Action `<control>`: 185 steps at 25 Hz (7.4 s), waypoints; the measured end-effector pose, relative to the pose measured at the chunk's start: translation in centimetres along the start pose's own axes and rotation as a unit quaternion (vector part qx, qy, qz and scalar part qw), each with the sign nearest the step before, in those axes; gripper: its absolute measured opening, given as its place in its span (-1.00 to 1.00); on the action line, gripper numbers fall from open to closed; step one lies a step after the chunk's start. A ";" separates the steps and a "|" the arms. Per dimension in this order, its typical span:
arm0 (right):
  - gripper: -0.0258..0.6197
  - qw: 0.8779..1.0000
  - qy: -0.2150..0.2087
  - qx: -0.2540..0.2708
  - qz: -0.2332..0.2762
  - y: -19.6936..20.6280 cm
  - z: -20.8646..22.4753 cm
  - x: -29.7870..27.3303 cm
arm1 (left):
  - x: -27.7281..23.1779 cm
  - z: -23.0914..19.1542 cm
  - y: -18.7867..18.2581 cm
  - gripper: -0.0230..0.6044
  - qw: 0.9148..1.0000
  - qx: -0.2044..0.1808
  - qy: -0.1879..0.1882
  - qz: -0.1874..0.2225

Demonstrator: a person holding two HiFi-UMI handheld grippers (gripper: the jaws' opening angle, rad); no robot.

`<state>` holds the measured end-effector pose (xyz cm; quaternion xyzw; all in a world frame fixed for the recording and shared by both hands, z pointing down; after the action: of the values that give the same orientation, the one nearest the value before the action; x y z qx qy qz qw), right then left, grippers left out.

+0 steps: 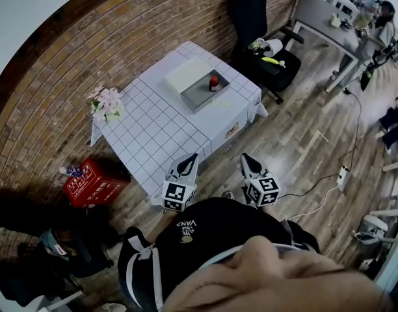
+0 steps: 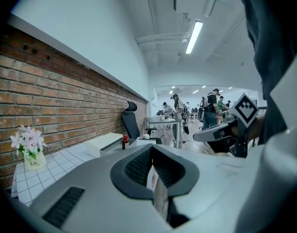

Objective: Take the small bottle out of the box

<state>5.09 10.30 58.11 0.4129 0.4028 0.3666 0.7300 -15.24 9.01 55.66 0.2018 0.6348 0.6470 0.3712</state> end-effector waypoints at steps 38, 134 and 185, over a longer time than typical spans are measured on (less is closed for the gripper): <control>-0.92 1.000 -0.011 -0.010 -0.010 -5.4 8.2 -8.4 | -13.1 -3.8 -2.0 -0.89 1.000 0.008 0.016 -0.012; -0.92 0.999 -0.026 0.008 -0.039 -13.1 22.0 -19.4 | -36.7 -15.5 2.9 -0.06 0.989 0.022 -0.041 -0.143; -0.92 0.998 -0.026 -0.008 -0.059 -14.6 28.6 -21.6 | -43.4 -17.2 9.6 -0.21 0.954 0.054 -0.077 -0.285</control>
<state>24.75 -22.98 60.71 0.3919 0.4039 0.3152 0.7641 -2.11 -33.72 72.19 0.0812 0.6692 0.4619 0.5763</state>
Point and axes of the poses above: the fingertips, and each gripper's own axes: x backward along the fingers, z to its right, y out of its underside, the point moved 4 cm from there along x, backward along the fingers, and after that the axes turned 6 degrees about -x, right-handed, at the moved point
